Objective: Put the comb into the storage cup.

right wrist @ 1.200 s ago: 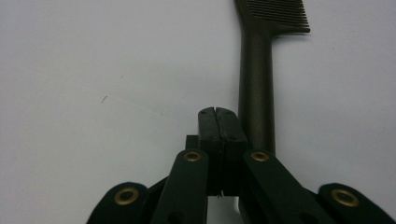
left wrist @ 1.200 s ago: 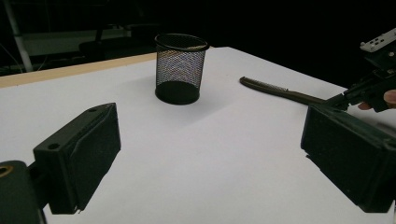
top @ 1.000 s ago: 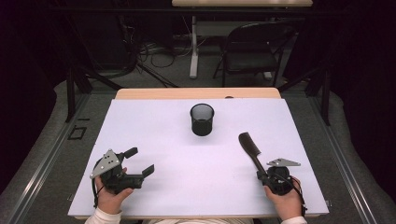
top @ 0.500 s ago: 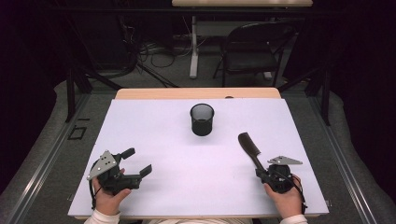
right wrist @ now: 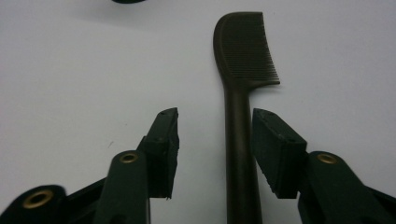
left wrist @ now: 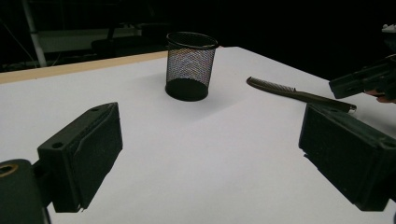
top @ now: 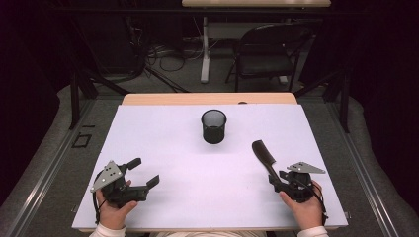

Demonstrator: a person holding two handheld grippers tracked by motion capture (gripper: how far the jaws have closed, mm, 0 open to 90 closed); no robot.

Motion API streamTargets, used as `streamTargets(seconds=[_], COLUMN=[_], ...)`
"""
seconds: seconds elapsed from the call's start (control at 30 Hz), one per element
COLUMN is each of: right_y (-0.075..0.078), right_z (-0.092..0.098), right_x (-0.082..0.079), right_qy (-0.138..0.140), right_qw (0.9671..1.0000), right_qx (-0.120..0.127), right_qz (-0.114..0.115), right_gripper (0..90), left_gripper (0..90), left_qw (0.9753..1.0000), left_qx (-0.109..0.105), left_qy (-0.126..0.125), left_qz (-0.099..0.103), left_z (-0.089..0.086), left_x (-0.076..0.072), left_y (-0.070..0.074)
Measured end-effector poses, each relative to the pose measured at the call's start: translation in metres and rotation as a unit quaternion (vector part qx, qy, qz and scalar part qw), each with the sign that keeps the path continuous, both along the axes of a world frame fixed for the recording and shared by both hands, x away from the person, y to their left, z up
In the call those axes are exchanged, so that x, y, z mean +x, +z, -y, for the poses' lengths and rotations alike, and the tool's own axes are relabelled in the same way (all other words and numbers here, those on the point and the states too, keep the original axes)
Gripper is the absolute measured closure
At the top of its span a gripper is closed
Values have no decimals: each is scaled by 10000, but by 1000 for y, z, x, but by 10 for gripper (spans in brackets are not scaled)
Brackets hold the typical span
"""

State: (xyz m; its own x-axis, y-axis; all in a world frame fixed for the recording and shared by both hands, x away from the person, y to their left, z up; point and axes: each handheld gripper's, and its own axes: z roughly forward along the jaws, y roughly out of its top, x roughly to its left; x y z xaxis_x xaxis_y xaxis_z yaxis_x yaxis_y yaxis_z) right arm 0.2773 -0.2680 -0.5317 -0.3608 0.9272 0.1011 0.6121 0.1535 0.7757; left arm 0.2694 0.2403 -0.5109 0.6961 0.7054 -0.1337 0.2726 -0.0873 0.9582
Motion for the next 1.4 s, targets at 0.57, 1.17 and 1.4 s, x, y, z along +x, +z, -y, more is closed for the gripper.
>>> streamTargets(seconds=[0.57, 1.17, 1.4], right_y=[7, 25, 30], right_z=[-4, 3, -6], right_x=[9, 28, 33], right_qy=[267, 344, 490], right_qw=[9991, 9971, 9945], right_qx=[-281, -325, -583], right_qz=[-148, -590, -720], right_gripper=[285, 151, 144], left_gripper=[61, 61, 50], left_qw=[9999, 9995, 9993], left_qx=[134, 197, 302], left_qy=[-17, 118, 123], left_qz=[-15, -206, -203], left_z=[6, 7, 10], left_x=[-2, 0, 0], left_y=[-1, -2, -2])
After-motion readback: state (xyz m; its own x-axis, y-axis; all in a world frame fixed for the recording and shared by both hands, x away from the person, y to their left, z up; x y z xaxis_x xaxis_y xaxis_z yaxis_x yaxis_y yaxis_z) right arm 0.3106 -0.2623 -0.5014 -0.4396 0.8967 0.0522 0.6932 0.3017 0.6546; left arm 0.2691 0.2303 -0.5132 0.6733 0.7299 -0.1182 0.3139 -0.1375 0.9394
